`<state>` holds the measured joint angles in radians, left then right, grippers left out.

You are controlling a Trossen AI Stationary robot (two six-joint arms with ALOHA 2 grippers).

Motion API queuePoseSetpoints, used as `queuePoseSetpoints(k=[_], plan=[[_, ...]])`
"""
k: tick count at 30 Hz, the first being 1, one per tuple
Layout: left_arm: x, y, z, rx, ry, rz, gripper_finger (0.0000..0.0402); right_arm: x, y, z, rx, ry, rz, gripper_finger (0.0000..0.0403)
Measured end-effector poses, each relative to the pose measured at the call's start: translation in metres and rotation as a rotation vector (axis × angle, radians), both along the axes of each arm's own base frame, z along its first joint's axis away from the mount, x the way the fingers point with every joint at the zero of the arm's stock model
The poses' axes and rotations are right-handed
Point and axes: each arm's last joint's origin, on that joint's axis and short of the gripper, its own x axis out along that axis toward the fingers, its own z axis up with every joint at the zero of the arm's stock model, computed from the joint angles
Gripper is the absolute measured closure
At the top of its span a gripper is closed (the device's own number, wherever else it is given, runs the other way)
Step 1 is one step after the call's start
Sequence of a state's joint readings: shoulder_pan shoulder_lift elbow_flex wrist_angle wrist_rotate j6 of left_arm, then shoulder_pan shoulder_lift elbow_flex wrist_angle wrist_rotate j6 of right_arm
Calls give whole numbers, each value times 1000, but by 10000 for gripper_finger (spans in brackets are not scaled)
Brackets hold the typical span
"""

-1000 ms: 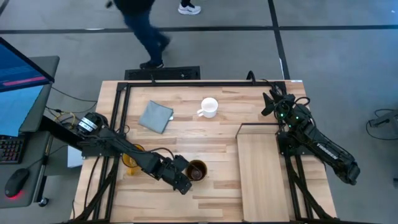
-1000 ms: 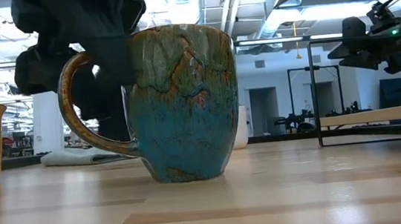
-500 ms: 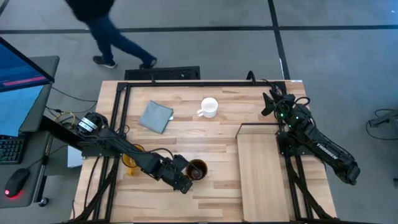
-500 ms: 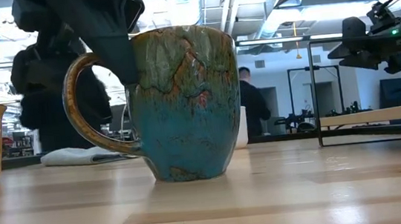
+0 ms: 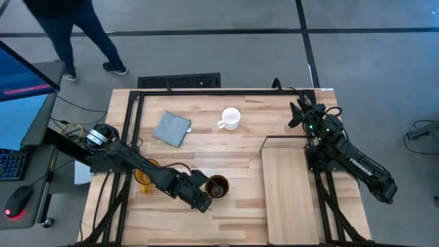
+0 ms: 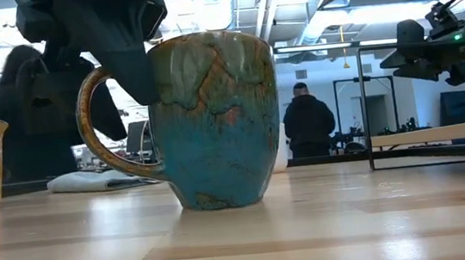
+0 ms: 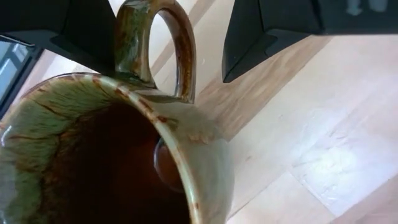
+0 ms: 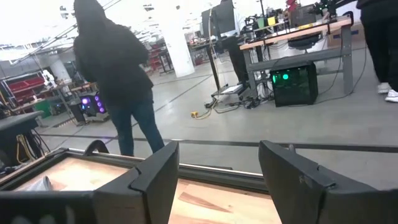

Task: Stack small to large cups/mugs on shelf
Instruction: Put the green patterned mug on the shelf

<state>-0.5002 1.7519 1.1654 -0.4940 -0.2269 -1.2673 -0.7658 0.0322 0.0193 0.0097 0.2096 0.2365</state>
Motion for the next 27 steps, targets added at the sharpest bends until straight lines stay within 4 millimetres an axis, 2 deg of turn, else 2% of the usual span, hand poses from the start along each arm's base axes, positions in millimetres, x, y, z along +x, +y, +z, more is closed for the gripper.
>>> queuePoseSetpoints(k=[3, 8, 16, 23, 27], plan=[[0, -2, 13, 93, 4, -28, 165, 0, 0, 0, 0, 0, 0, 159], [-6, 1, 32, 186, 121, -41, 164, 0, 0, 0, 0, 0, -1, 159], [-7, 1, 33, 237, 126, -98, 164, 0, 0, 0, 0, 0, 0, 159], [-7, 2, 33, 369, 143, -292, 164, 0, 0, 0, 0, 0, -1, 159], [-7, 3, 33, 389, 136, -280, 164, 0, 0, 0, 0, 0, 0, 159]])
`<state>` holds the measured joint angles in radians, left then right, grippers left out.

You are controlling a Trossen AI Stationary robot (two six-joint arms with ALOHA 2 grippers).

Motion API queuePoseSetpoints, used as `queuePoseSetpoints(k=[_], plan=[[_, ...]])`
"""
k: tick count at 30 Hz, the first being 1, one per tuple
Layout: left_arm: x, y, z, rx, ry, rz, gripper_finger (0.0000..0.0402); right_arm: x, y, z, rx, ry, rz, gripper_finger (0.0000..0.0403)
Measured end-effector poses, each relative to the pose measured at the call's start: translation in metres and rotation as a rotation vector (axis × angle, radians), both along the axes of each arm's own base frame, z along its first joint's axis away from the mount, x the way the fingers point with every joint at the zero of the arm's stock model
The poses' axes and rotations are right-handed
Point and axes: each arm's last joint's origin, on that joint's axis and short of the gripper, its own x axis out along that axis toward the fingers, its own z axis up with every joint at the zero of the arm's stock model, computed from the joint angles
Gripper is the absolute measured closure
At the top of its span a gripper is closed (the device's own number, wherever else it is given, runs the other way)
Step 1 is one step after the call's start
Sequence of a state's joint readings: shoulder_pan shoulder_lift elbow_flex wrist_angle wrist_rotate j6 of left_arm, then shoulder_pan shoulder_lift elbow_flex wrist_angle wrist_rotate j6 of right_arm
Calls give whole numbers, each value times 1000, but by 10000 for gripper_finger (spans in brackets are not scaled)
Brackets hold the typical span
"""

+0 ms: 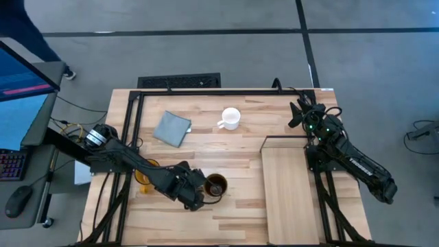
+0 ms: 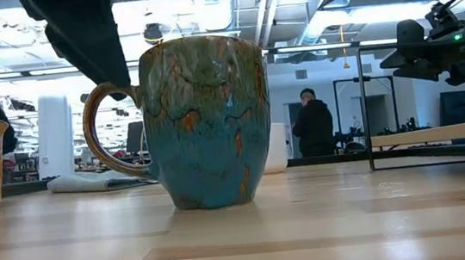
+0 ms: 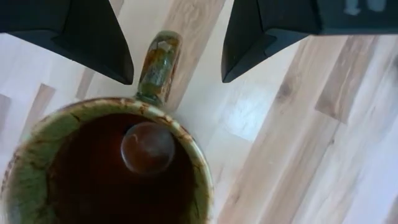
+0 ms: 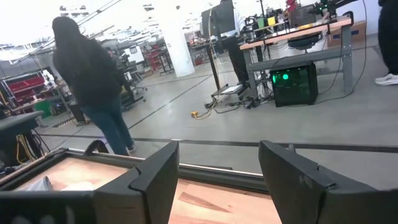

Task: Stack small to large cups/mugs on shelf
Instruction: Put the green patterned mug on the shelf

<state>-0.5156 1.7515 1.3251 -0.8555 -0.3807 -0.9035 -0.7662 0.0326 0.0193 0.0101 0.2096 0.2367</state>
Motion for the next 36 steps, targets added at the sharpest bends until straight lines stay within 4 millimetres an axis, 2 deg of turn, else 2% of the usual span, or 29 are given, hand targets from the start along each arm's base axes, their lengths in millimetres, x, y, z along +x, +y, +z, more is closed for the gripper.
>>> queuePoseSetpoints(k=[8, 14, 17, 21, 26, 29, 32, 36], plan=[[1, 2, 0, 7, -21, 47, 164, 0, 0, 0, 0, 0, 0, 159], [2, 2, 0, -62, -12, 78, 165, 0, 0, 0, 0, 0, 0, 159], [3, 3, -1, -104, 44, -4, 165, 0, 0, 0, 0, 0, 0, 159], [4, 3, -1, -46, 56, -138, 165, 0, 0, 0, 0, 0, 0, 159], [7, 7, -1, -35, 44, -142, 165, 0, 0, 0, 0, 0, 0, 159], [9, 10, -10, -36, 24, -186, 165, 0, 0, 0, 0, 0, 0, 159], [13, 9, -17, -115, 0, -238, 165, 0, 0, 0, 0, 0, 0, 159], [15, 12, -18, -145, -3, -216, 168, 0, 0, 0, 0, 0, 0, 159]])
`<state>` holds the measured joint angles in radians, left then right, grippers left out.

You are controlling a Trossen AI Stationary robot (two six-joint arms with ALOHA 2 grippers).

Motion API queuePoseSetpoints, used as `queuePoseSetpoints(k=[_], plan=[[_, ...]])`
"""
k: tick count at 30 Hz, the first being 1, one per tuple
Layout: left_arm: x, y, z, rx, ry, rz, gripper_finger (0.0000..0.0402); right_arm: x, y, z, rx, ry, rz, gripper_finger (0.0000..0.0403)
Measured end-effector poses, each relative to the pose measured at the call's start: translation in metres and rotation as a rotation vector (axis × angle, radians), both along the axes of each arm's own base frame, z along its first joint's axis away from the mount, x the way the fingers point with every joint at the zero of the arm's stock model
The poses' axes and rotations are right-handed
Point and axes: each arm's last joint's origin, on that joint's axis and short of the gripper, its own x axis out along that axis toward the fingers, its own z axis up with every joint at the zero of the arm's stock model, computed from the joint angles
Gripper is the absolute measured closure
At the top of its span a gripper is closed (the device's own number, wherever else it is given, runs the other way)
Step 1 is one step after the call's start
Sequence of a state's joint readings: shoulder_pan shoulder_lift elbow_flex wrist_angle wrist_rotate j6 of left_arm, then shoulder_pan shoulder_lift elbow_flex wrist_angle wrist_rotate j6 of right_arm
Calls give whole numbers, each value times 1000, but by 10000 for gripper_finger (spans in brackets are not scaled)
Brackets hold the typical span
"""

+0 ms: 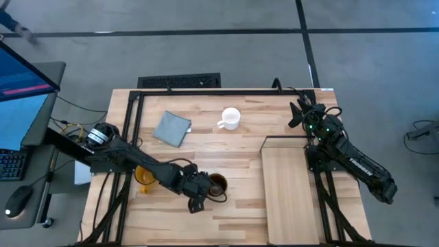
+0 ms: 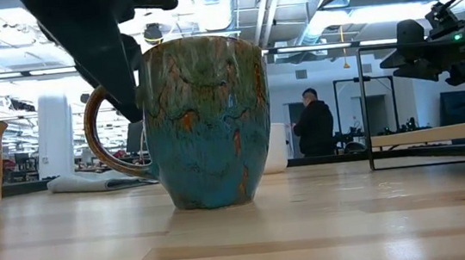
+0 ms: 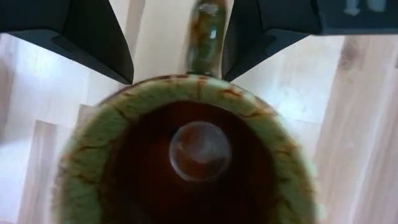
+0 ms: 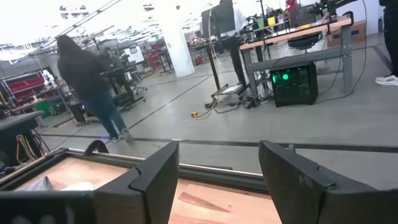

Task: Stack small to large cups/mugs on shelf
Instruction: Put the green patterned mug on the shelf

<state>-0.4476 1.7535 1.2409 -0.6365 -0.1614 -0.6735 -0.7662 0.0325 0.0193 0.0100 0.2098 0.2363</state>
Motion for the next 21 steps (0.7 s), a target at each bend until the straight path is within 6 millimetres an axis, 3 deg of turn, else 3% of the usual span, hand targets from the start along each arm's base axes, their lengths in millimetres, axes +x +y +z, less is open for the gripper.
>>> queuePoseSetpoints(k=[12, 21], plan=[[-2, 2, 0, 34, 25, -32, 258, 0, 0, 0, -4, 6, 0, 159], [-2, 2, 0, 41, 30, -31, 294, 0, 0, 0, -4, 7, 0, 159]])
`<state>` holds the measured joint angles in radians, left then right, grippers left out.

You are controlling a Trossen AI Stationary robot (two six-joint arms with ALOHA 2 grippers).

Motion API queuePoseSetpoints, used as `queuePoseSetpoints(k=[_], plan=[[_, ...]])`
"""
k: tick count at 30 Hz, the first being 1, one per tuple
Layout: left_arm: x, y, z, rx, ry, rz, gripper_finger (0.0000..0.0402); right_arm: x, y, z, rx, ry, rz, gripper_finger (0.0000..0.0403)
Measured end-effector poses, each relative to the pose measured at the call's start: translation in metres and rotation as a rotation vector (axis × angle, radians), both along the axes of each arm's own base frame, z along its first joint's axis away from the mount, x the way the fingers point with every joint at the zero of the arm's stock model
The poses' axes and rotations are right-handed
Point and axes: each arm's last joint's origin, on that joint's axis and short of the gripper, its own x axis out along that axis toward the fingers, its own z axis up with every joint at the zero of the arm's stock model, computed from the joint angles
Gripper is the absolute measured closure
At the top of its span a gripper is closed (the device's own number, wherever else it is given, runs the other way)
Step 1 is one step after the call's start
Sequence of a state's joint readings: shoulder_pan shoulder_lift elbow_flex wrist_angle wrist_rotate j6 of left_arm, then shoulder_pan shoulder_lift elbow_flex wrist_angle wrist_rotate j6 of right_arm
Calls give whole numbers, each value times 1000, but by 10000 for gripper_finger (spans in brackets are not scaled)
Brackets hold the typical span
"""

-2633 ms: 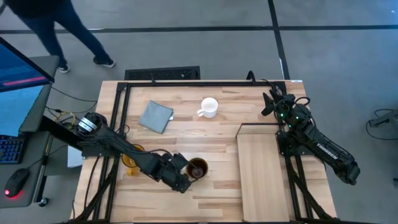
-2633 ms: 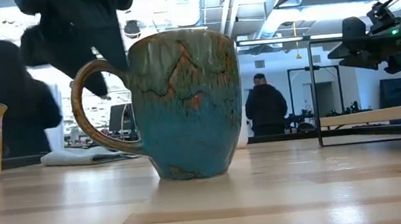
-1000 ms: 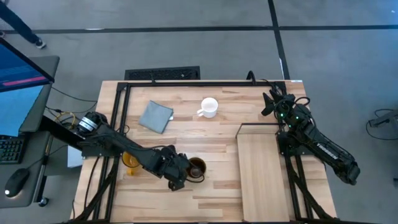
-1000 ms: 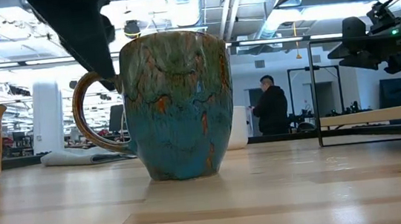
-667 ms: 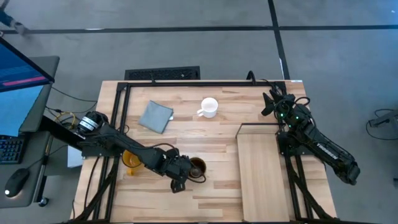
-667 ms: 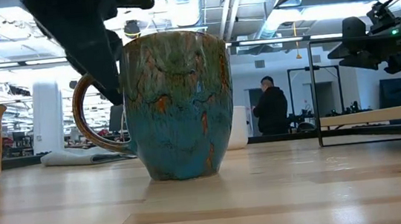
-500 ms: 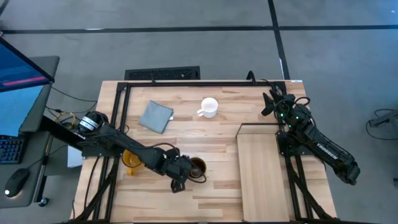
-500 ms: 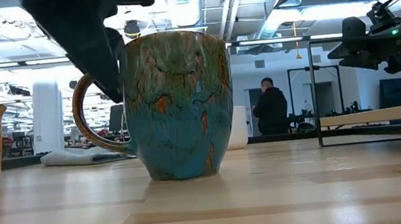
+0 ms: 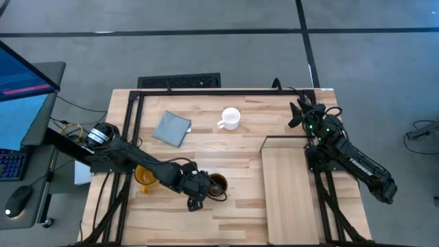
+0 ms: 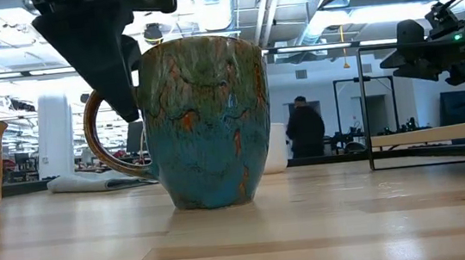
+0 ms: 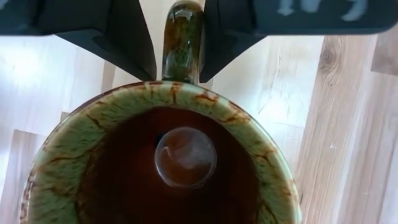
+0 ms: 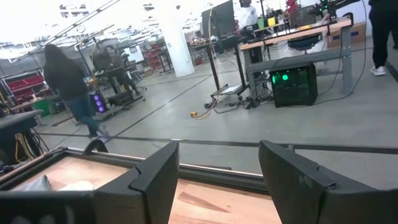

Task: Stack small to large cups/mugs on shelf
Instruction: Put the green patterned mug on the shelf

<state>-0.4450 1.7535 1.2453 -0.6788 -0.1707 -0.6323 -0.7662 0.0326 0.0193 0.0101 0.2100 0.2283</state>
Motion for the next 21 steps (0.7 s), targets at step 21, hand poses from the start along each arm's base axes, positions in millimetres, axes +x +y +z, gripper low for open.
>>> queuePoseSetpoints(k=[21], plan=[[0, 2, 0, 22, -10, 29, 346, 0, 0, 0, 0, 0, 0, 159]])
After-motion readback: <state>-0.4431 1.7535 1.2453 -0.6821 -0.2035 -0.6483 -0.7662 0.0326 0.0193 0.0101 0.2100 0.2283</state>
